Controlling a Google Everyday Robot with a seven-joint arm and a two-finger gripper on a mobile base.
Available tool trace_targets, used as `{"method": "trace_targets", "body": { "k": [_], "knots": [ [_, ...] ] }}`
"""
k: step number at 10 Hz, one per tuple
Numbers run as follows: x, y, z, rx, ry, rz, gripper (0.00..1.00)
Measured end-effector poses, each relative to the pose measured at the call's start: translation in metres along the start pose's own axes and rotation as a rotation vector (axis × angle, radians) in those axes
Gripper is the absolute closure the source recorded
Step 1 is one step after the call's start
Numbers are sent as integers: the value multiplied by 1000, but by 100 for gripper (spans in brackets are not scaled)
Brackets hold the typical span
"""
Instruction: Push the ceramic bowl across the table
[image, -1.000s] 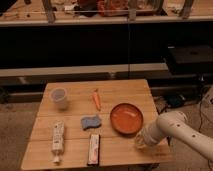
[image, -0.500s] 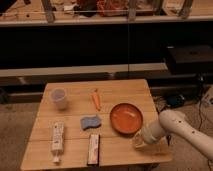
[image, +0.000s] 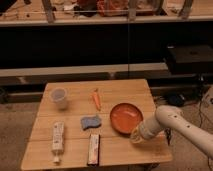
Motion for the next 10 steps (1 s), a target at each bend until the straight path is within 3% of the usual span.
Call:
{"method": "trace_targets", "body": {
  "k": [10],
  "knots": [
    [-5, -28, 2, -12, 5, -29, 100]
  ]
}}
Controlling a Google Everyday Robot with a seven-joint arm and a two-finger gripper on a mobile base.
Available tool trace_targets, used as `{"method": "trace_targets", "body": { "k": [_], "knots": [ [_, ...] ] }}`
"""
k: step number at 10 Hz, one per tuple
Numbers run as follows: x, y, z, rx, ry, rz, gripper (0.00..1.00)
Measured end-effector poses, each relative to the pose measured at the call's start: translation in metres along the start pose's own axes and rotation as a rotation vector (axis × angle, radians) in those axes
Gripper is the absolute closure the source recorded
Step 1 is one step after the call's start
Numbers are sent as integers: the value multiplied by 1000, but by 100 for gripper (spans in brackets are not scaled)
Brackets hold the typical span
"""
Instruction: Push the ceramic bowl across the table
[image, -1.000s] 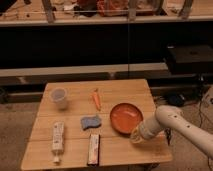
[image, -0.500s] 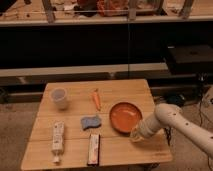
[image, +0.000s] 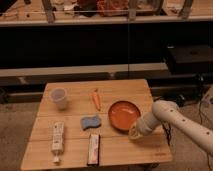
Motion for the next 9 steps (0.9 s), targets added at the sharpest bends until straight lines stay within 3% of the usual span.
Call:
{"method": "trace_targets", "body": {
  "k": [9],
  "knots": [
    [-6, -28, 4, -25, 17, -56, 100]
  ]
}}
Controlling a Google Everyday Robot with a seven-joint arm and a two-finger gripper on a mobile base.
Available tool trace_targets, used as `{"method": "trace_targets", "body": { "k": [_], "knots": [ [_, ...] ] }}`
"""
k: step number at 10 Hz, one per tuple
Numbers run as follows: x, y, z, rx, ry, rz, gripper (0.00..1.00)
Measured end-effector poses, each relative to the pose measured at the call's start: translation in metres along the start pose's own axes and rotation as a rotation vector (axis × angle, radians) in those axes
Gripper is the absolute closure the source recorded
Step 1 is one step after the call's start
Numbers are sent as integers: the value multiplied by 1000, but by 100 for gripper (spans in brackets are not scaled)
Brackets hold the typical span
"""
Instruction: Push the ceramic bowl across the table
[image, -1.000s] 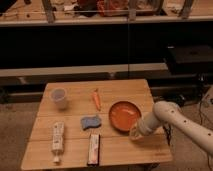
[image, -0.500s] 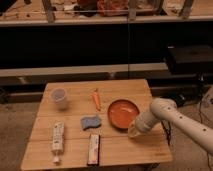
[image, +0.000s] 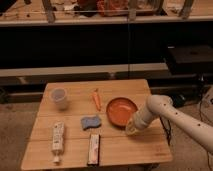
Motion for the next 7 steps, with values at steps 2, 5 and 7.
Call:
{"method": "trace_targets", "body": {
  "k": [2, 5, 7],
  "knots": [
    [0, -5, 0, -5, 4, -10, 100],
    [-9, -17, 4, -20, 11, -44, 100],
    [-14, -29, 5, -26, 18, -64, 100]
  ]
}}
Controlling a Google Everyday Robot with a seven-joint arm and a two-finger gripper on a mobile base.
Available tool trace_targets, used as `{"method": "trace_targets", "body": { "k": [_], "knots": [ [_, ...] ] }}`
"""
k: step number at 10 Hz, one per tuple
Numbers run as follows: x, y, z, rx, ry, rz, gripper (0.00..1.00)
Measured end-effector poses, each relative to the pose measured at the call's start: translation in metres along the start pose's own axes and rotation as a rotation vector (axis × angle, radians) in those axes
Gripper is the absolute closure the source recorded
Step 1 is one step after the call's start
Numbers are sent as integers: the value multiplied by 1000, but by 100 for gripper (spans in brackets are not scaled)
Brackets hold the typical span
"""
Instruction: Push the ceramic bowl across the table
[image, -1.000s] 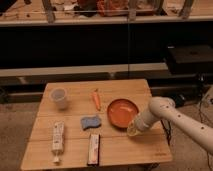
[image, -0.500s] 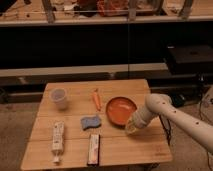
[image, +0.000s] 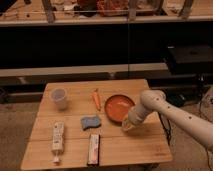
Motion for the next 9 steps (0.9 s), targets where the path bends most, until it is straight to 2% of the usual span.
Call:
{"method": "trace_targets", "body": {
  "k": [3, 5, 9],
  "knots": [
    [0, -7, -1, -11, 9, -24, 100],
    [-8, -21, 1, -19, 14, -50, 100],
    [-13, -32, 2, -29, 22, -73, 100]
  ]
}}
